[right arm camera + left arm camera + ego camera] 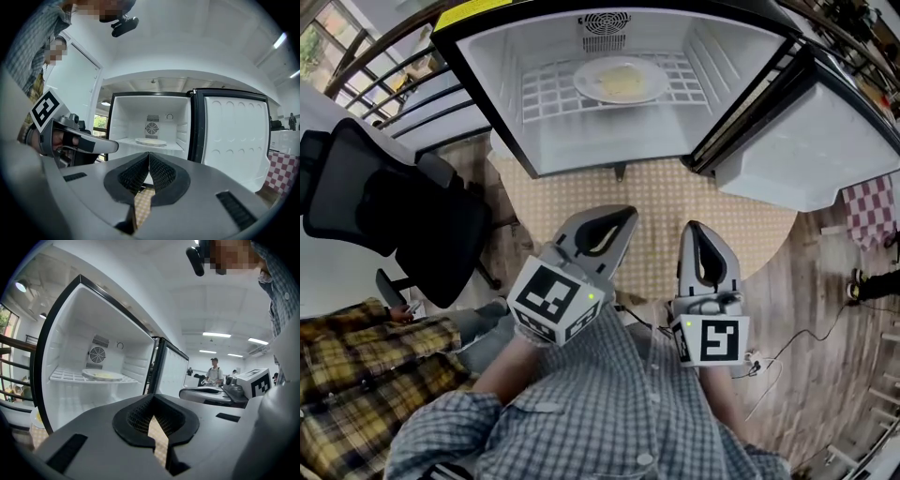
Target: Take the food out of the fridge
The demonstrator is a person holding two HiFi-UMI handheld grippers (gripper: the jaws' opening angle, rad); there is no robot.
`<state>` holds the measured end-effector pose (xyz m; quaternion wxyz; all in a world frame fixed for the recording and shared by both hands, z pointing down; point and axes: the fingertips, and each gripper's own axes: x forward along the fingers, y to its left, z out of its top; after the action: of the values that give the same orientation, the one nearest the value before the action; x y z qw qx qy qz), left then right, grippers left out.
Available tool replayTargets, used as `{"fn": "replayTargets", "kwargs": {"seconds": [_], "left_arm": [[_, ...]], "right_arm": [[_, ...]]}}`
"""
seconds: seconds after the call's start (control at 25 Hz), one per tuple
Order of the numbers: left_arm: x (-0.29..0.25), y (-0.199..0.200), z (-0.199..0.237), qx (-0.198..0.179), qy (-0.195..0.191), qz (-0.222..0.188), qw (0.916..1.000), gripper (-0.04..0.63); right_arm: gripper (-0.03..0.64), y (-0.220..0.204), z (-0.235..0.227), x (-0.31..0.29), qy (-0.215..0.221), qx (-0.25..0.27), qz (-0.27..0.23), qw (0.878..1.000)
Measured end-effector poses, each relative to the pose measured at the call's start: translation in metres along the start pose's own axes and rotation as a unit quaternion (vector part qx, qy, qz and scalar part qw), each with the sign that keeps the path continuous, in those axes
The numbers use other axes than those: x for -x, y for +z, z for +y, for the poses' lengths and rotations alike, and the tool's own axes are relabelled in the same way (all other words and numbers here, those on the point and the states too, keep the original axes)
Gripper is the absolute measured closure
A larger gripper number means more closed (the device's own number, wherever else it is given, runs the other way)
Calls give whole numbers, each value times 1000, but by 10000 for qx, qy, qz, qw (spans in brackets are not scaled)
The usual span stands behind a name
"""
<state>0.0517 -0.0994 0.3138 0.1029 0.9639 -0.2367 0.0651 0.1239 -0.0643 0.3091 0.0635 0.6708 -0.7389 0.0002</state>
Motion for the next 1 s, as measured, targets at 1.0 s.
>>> {"fn": "replayTargets", "kwargs": {"seconds": [1.0], "left_arm": [[-32, 6, 47, 379, 986, -78, 9944, 589]], "right_arm": [[607, 4, -52, -95, 515, 702, 240, 9959]]}}
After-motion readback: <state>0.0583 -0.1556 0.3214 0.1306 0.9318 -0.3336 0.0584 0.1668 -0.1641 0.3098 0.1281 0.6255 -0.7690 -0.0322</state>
